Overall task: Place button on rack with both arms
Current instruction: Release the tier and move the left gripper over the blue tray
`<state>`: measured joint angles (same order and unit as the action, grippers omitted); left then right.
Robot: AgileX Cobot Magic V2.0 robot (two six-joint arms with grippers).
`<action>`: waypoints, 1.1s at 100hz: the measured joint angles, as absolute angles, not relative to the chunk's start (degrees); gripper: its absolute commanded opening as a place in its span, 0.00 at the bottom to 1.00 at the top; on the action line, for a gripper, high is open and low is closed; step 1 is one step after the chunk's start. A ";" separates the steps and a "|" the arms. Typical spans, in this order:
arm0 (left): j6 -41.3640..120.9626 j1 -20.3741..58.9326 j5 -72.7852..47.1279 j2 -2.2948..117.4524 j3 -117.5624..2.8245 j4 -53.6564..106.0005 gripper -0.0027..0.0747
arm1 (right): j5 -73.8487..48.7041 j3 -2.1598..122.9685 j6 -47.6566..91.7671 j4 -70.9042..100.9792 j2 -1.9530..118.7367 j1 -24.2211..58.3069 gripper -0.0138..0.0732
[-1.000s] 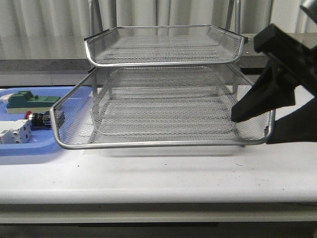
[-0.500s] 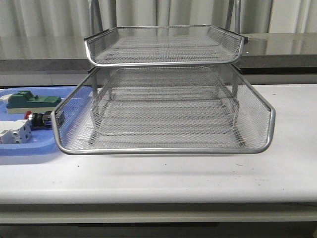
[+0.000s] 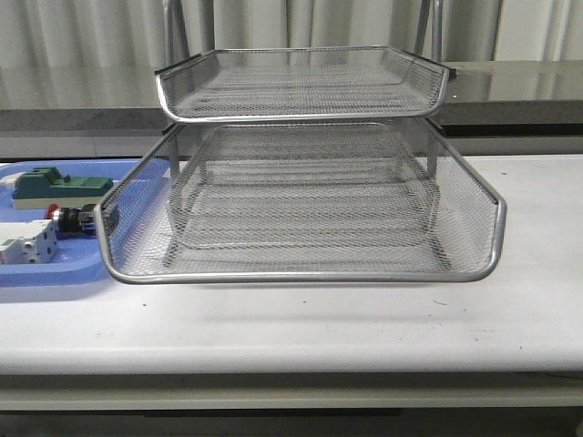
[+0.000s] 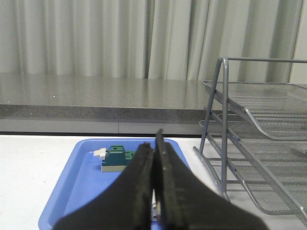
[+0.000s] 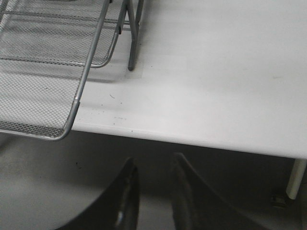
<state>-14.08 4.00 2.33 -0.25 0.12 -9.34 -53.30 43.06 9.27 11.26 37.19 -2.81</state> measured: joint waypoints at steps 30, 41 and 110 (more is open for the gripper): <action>-14.08 4.00 2.33 -0.25 0.12 -9.34 0.01 | -53.43 43.06 9.27 11.26 37.05 -2.81 0.08; -14.08 4.00 2.33 -0.25 0.12 -9.34 0.01 | -53.43 43.06 9.27 11.26 37.05 -2.81 0.08; -14.08 4.00 2.33 -0.25 0.12 -9.34 0.01 | -53.43 43.06 9.18 11.26 37.01 -2.81 0.08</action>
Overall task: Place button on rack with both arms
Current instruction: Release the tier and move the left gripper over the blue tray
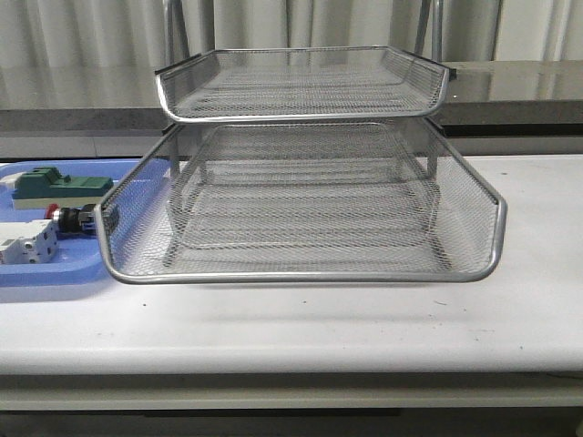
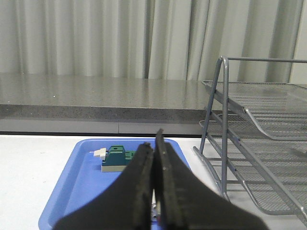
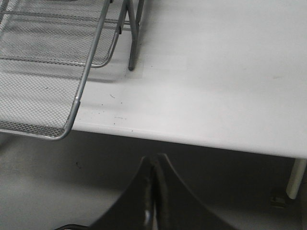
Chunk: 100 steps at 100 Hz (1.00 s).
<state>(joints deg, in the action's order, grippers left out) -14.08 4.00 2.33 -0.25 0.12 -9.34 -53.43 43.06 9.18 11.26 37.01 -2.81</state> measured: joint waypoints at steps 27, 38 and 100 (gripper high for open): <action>-14.08 4.00 2.95 -0.25 0.12 -9.34 0.01 | -53.43 43.06 9.18 11.26 37.01 -2.81 0.08; -14.08 4.00 1.96 -0.25 0.12 -7.76 0.01 | -53.43 43.06 9.18 11.26 37.01 -2.81 0.08; -12.99 4.00 -31.30 30.56 -32.38 -5.18 0.01 | -53.43 43.06 9.18 11.26 37.01 -2.81 0.08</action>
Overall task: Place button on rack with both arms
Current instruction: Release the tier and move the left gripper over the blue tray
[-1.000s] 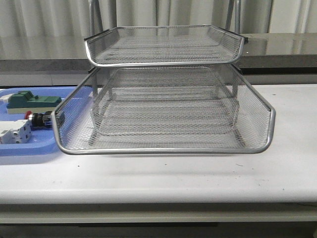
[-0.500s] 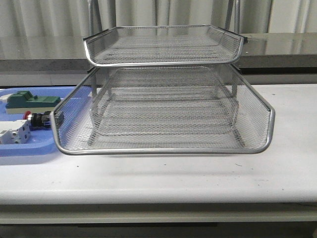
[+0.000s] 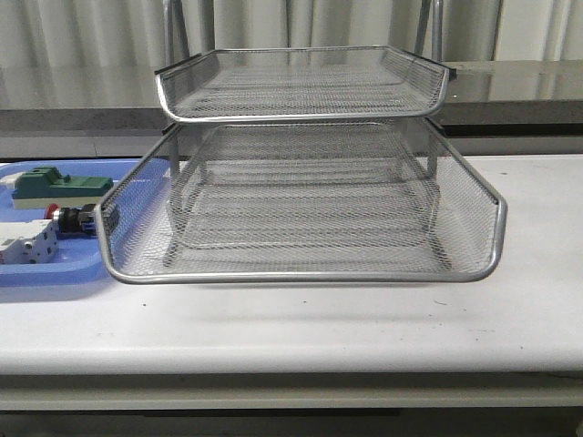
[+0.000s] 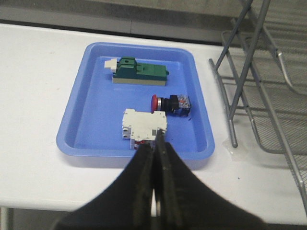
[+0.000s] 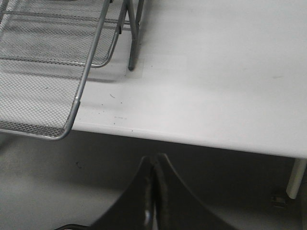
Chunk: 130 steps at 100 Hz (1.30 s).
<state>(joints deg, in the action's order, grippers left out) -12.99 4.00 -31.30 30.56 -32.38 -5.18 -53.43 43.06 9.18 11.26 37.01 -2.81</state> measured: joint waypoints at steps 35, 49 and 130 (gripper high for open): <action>-2.61 4.00 -37.59 51.17 -46.23 -5.54 0.02 | -53.43 43.06 9.14 11.26 37.01 -2.81 0.08; -1.93 4.00 -37.59 55.62 -47.13 -5.58 0.26 | -53.43 43.06 9.14 11.26 37.01 -2.81 0.08; 0.86 4.00 -32.71 65.40 -54.77 -7.03 0.83 | -53.43 43.06 9.14 11.26 37.01 -2.81 0.08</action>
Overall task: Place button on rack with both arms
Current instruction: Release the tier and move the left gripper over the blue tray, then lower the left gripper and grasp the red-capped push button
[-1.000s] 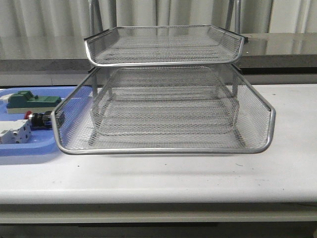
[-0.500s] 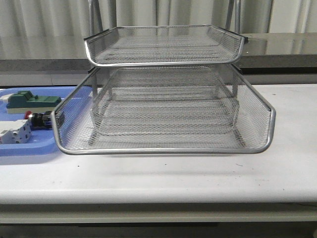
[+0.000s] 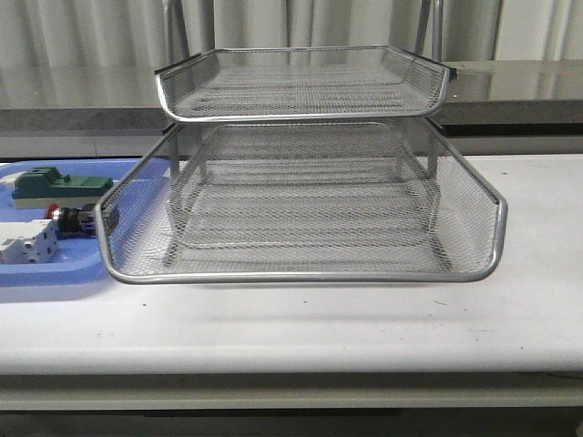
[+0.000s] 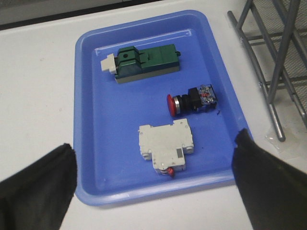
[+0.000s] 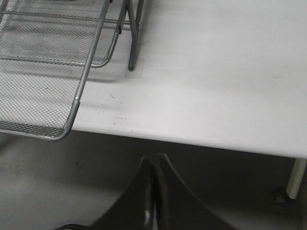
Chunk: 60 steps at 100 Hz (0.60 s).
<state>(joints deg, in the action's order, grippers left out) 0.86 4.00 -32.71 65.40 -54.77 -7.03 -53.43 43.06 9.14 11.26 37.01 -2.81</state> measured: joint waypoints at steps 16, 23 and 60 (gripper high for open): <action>8.94 4.00 -39.71 77.98 -67.73 -7.03 0.83 | -53.43 43.06 9.14 11.26 37.01 -2.81 0.08; 13.19 4.00 -43.46 84.17 -74.18 -6.88 0.83 | -53.43 43.06 9.14 11.26 37.01 -2.81 0.08; 36.71 4.00 -62.04 113.24 -105.48 2.64 0.83 | -53.43 43.06 9.14 11.26 37.01 -2.81 0.08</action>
